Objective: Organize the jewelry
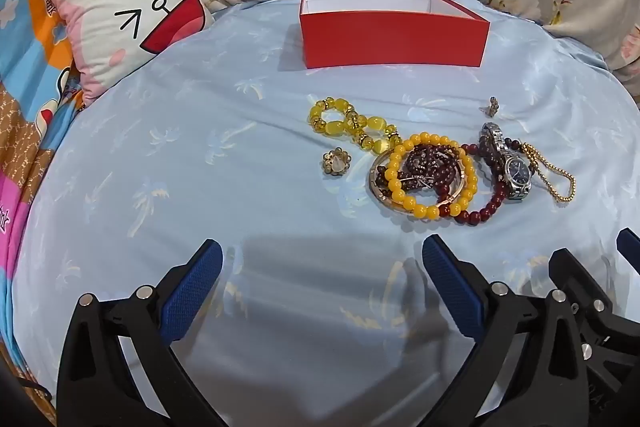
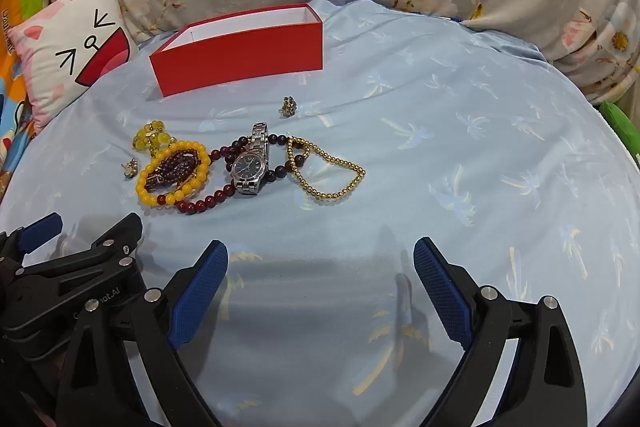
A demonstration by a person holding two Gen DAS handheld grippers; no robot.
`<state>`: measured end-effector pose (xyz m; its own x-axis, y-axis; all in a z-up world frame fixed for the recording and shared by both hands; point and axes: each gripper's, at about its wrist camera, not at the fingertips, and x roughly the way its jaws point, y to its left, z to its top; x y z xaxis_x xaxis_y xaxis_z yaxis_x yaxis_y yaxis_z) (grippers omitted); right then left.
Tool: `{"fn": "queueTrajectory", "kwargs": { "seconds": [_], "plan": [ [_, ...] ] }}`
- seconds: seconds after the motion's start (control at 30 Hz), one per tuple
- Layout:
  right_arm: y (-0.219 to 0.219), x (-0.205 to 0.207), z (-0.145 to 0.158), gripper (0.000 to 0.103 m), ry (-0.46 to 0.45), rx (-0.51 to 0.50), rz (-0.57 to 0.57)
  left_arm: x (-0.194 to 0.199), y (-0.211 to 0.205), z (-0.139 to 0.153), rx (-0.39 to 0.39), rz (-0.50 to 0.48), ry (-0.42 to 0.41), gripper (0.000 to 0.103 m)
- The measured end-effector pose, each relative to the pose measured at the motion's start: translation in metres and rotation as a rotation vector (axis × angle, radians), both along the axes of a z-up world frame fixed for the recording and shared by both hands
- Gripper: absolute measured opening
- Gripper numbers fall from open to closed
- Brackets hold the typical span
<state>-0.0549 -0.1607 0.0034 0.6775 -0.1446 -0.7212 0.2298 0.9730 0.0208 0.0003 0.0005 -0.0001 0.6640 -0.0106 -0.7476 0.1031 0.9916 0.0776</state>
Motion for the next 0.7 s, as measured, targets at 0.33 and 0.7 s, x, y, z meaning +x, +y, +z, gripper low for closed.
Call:
{"fn": "queueTrajectory", "kwargs": {
  "seconds": [0.33,0.7],
  "plan": [
    [-0.0004,-0.0001,0.0002,0.09,0.004,-0.006,0.0,-0.0003,-0.0001,0.0002,0.006,0.002,-0.01,0.095],
    [-0.0008,0.0001,0.0,0.09,0.004,-0.004,-0.001,-0.0004,-0.0002,0.0002,0.005,0.0,-0.011,0.095]
  ]
}}
